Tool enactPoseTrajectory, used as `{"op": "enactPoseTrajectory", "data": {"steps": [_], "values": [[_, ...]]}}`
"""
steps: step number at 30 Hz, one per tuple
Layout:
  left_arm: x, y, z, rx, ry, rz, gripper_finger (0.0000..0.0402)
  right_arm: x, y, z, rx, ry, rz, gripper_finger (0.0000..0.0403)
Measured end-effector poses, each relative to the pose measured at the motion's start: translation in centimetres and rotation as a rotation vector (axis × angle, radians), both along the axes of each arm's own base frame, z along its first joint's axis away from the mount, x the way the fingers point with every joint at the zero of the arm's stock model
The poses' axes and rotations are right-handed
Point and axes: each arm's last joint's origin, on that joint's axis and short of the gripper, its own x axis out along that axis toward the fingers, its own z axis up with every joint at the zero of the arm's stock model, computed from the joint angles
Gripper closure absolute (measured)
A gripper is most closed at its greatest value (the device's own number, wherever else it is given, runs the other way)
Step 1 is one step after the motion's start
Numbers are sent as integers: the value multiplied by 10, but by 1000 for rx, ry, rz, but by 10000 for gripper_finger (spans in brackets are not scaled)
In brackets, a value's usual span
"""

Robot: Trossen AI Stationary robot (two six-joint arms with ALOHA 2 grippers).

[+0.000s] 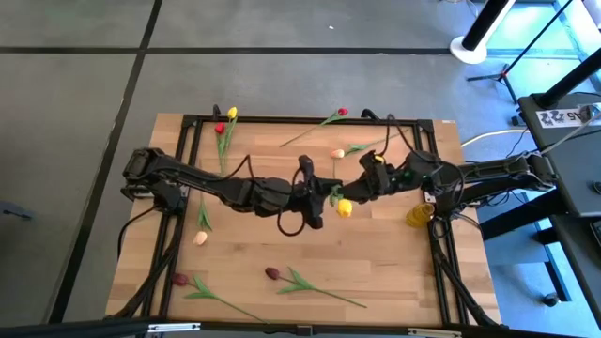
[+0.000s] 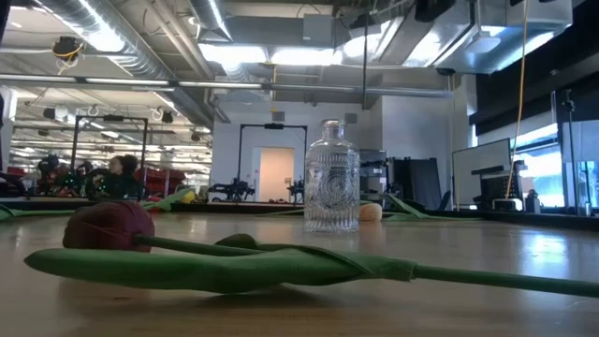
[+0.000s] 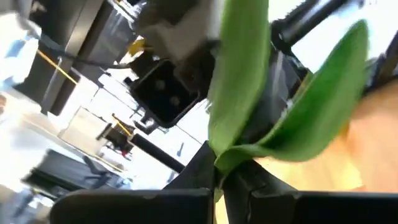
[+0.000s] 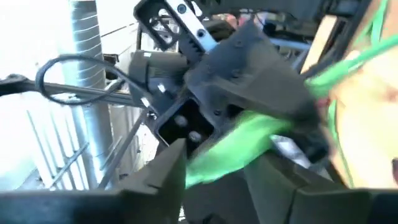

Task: Sort flowers into vase by color
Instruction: Put the bottom yellow tulip into the transparent vase

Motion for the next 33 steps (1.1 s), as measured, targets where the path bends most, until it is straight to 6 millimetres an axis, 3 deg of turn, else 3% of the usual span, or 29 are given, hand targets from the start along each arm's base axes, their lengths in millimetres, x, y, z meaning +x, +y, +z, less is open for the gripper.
{"op": "enactPoseTrajectory", "data": {"steps": [6, 14, 20, 29, 33], "values": [[-28, 2, 22, -231, -22, 7, 398, -12, -1, 11, -100, -80, -30, 201], [-57, 0, 6, -558, -70, -11, 399, -22, -2, 18, -264, -146, -79, 194], [-61, -4, 7, -563, -94, 27, 399, -21, -2, 14, -303, -113, -78, 194], [-61, 6, -2, -634, -33, 68, 399, -21, -2, 11, -335, -93, -82, 193], [-60, 11, -5, -702, -23, 76, 376, -21, -2, 11, -377, -103, -90, 193]]}}
